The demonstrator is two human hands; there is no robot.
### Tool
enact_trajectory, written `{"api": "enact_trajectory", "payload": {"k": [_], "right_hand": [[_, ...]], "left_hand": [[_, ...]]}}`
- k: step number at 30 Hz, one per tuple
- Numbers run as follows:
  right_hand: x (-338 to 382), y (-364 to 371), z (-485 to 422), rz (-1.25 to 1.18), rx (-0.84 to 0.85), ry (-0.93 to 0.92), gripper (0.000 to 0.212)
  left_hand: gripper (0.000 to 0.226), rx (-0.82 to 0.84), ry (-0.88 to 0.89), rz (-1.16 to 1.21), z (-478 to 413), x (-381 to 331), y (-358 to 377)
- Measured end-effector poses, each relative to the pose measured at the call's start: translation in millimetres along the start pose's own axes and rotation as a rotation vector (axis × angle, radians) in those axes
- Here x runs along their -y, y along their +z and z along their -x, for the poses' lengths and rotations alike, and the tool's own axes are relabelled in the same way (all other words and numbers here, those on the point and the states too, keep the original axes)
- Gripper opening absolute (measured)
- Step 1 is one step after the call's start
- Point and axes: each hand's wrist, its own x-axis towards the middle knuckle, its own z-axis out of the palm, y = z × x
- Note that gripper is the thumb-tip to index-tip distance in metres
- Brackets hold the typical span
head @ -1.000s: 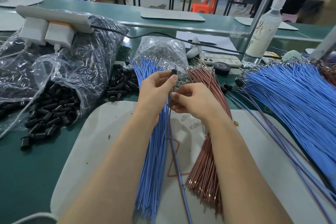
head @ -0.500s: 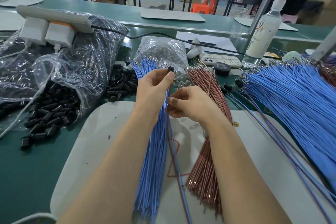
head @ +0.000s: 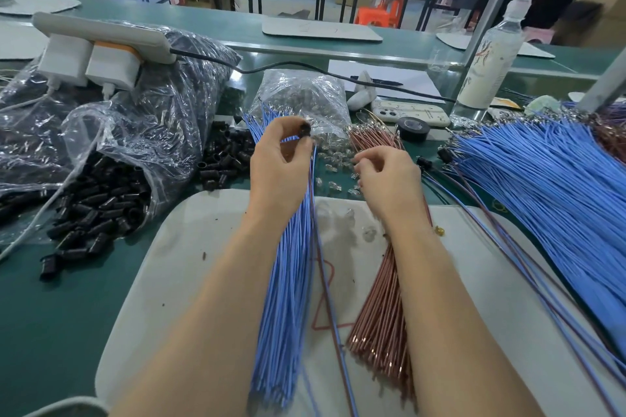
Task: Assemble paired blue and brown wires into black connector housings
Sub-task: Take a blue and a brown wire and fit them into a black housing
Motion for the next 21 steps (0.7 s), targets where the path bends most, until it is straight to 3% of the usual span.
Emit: {"api": "enact_trajectory", "payload": {"k": [11,18,21], "right_hand": [[9.0,29.3,-13.2,0.416,0.222,-0.152,0.039],[10.1,42.8,-18.4,0.509,0.137,-0.095,0.026],[12.8,43.6,-21.6,0.553,0.174,-0.044,0.022]], "left_hand": [[0.023,0.032,-0.019,0.033,-1.7,3.4,2.8],[0.025,0.086,-0.036,0.049,0.4,0.1,5.5],[0.024,0.107,-0.026,0.043,2.1,-1.9,6.3]]}}
